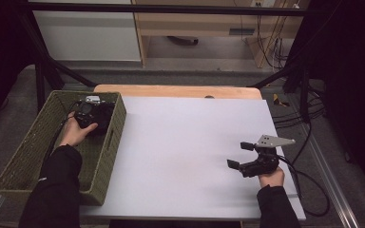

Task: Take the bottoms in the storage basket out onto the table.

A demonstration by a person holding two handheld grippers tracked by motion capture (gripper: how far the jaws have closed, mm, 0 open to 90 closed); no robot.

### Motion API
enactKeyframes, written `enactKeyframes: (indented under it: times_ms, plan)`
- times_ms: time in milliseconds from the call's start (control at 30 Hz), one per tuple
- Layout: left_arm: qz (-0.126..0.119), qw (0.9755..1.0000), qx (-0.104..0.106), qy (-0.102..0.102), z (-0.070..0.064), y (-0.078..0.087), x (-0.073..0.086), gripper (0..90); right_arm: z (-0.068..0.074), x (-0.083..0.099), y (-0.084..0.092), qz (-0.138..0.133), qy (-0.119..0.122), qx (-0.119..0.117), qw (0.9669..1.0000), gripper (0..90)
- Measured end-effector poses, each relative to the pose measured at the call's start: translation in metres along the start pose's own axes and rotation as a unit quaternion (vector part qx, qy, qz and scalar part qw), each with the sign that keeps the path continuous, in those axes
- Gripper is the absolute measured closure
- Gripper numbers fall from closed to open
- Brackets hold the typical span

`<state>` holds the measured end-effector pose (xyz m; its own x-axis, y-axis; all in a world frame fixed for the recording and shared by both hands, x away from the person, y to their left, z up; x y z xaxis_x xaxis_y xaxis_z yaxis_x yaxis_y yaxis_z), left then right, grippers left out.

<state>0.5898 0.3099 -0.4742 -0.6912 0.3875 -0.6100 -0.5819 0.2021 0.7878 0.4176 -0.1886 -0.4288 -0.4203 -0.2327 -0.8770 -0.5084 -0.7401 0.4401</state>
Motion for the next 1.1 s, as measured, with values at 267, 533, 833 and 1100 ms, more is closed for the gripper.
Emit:
enactKeyframes:
  times_ms: [267,533,833,1100]
  plan:
    - [0.006,1.0,0.001,-0.004,-0.002,0.001,0.002,40.1,0.0,0.0,0.0,0.0,0.0,0.001,1.0,3.9]
    - [0.004,0.9999,0.012,0.002,-0.003,0.003,0.002,53.4,0.0,0.0,0.0,0.0,0.0,0.001,1.0,4.0]
    - [0.008,0.9998,0.015,0.011,-0.003,0.008,0.001,62.7,0.0,0.0,0.0,0.0,0.001,0.001,1.0,3.9]
    - [0.004,0.9997,0.019,0.013,-0.001,0.013,-0.001,69.6,-0.001,-0.001,0.002,-0.003,0.0,0.001,1.0,3.9]
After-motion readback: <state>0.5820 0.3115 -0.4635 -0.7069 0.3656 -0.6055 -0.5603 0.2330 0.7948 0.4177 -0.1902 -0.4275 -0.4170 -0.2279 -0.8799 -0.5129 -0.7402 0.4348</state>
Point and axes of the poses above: each handheld gripper's, and its own axes: y roughly backward along the jaws, x roughly out of its underside, z roughly to its left, the point moved 9 cm from there along -y, roughly forward along the jaws
